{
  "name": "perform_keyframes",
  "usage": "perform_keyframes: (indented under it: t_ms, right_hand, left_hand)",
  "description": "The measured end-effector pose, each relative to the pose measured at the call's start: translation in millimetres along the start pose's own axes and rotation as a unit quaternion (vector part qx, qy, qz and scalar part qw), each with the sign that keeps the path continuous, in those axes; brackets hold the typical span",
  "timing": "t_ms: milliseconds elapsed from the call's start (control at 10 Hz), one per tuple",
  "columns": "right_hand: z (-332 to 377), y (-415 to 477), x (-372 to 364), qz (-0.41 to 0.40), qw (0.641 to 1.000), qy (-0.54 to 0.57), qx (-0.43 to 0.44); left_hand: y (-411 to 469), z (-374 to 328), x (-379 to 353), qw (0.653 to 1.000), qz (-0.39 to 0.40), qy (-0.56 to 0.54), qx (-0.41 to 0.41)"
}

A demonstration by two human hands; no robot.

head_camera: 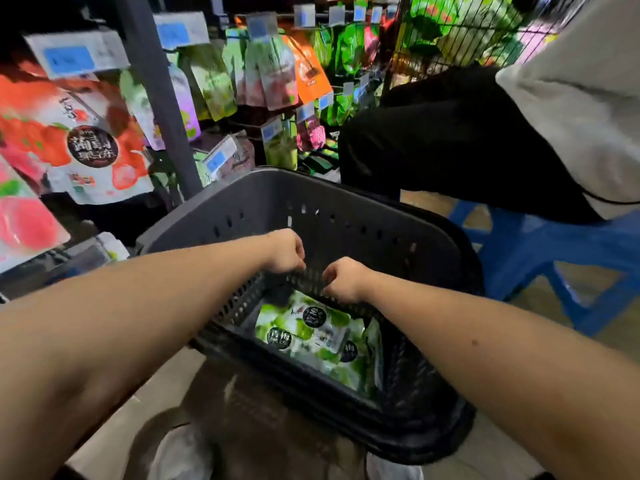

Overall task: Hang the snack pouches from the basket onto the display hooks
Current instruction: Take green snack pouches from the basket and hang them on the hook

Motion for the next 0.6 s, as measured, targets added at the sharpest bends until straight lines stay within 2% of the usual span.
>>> perform_keyframes:
  t_ms: [200, 300, 400, 500, 600]
  right_hand:
    - [-47.4, 53.8, -47.0, 0.038, 0.997, 0.030, -0.057]
    - [-67.8, 66.3, -76.7, 0.058, 0.995, 0.022, -0.077]
    - [-91.4, 71.0, -123.6, 0.122, 0.987, -0.002, -0.106]
    - [-101.9, 45.4, -159.7, 0.220, 0.959, -0.150, -0.094]
    - [-116.4, 40.0, -175.7, 0.245, 0.947, -0.170, -0.117]
  left_hand:
    - [62.8, 16.7, -74.3, 0.987, 0.127, 0.095, -0.035]
    - [82.2, 38.8, -116.6, 0.966, 0.204, 0.157, -0.031]
    - [83.5, 50.4, -157.2, 0.952, 0.241, 0.182, -0.050]
    - [73.2, 57.9, -196.2, 0.937, 0.279, 0.199, -0.074]
    - [66.0, 81.0, -231.4, 0.929, 0.302, 0.209, -0.049]
Point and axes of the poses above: each hand's wrist, its own y-axis towards the middle knuckle, its own x-axis out of the back of the hand, z = x × y, the point moved 10 cm from there along y, towards the middle knuckle, and after that the axes turned 7 degrees about y, right-handed, at the moved point
